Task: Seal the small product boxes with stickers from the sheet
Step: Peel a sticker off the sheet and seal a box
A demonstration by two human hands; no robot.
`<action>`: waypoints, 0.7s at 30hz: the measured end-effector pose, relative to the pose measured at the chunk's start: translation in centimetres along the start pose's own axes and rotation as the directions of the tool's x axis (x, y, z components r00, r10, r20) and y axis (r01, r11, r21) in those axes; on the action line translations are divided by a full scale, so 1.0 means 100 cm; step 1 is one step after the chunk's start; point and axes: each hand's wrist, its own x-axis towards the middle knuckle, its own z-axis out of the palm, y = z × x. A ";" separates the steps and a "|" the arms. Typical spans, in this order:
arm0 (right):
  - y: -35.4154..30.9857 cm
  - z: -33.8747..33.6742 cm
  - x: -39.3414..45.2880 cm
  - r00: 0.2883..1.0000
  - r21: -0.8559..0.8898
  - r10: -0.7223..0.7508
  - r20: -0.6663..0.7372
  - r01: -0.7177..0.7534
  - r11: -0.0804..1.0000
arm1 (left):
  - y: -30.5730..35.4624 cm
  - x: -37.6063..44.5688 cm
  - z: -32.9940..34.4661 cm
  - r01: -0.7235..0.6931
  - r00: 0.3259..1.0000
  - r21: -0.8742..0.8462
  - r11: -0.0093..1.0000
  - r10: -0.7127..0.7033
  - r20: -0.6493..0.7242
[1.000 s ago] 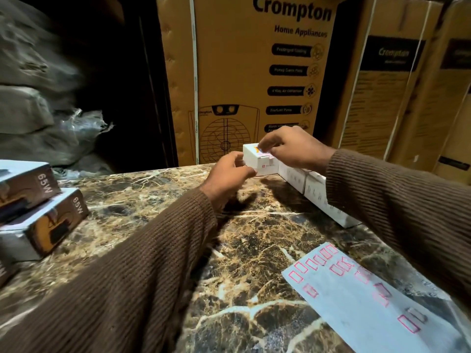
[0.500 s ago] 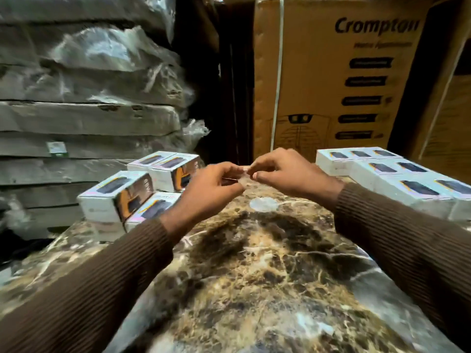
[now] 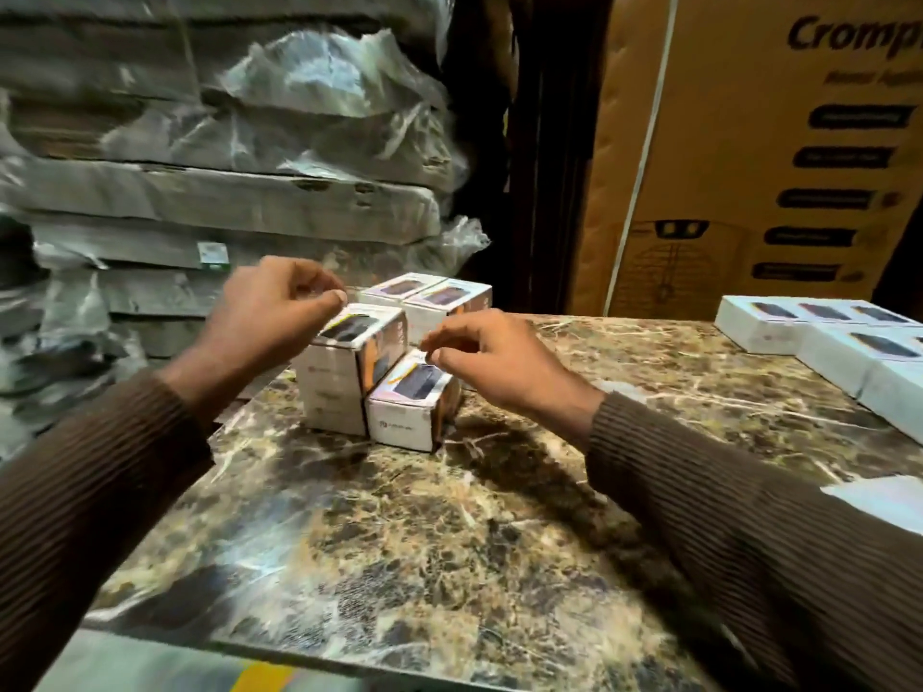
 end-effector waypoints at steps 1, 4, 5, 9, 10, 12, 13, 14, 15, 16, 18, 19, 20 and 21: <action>-0.005 0.006 0.003 1.000 0.015 -0.005 0.014 0.005 1.000 | -0.009 -0.001 0.000 0.054 0.998 -0.034 0.998 -0.053 0.021; -0.025 0.021 0.009 1.000 0.067 0.001 0.021 -0.002 0.998 | -0.034 -0.003 0.008 0.188 0.980 -0.159 0.969 -0.175 0.090; -0.030 0.025 0.010 0.999 0.110 0.018 0.029 -0.021 0.994 | -0.039 -0.004 0.010 0.204 0.977 -0.201 0.958 -0.188 0.096; -0.041 0.036 0.010 0.998 0.127 0.059 0.028 -0.062 0.990 | -0.042 -0.013 0.019 0.200 0.980 -0.367 0.908 -0.191 0.061; -0.042 0.035 0.009 0.997 0.143 0.071 0.015 -0.073 0.987 | -0.039 -0.015 0.021 0.190 0.981 -0.397 0.898 -0.186 0.049; -0.044 0.025 0.001 0.996 0.176 0.089 -0.007 -0.086 0.981 | -0.029 -0.020 0.026 0.178 0.982 -0.446 0.877 -0.187 0.024; -0.046 0.017 -0.006 0.996 0.181 0.091 -0.017 -0.086 0.980 | -0.022 -0.025 0.028 0.166 0.984 -0.473 0.865 -0.176 0.024; -0.047 0.008 -0.014 0.996 0.167 0.080 -0.035 -0.074 0.983 | -0.014 -0.029 0.031 0.154 0.986 -0.493 0.856 -0.163 0.026; -0.046 -0.003 -0.024 0.996 0.139 0.066 -0.056 -0.058 0.989 | -0.004 -0.035 0.035 0.138 0.989 -0.509 0.850 -0.143 0.030; -0.045 -0.015 -0.037 0.996 0.111 0.057 -0.072 -0.048 0.993 | 0.007 -0.042 0.040 0.122 0.992 -0.523 0.844 -0.117 0.043; -0.037 -0.039 -0.063 0.993 0.087 0.064 -0.103 -0.055 0.995 | 0.031 -0.055 0.053 0.088 0.995 -0.556 0.826 -0.049 0.084; -0.030 -0.052 -0.076 0.989 0.081 0.080 -0.124 -0.070 0.994 | 0.044 -0.060 0.061 0.076 0.994 -0.571 0.817 -0.014 0.112; -0.022 -0.065 -0.090 0.984 0.071 0.100 -0.144 -0.090 0.993 | 0.058 -0.064 0.071 0.074 0.990 -0.585 0.808 0.011 0.141; -0.013 -0.078 -0.103 0.979 0.066 0.122 -0.165 -0.113 0.991 | 0.071 -0.067 0.082 0.071 0.985 -0.590 0.804 0.039 0.171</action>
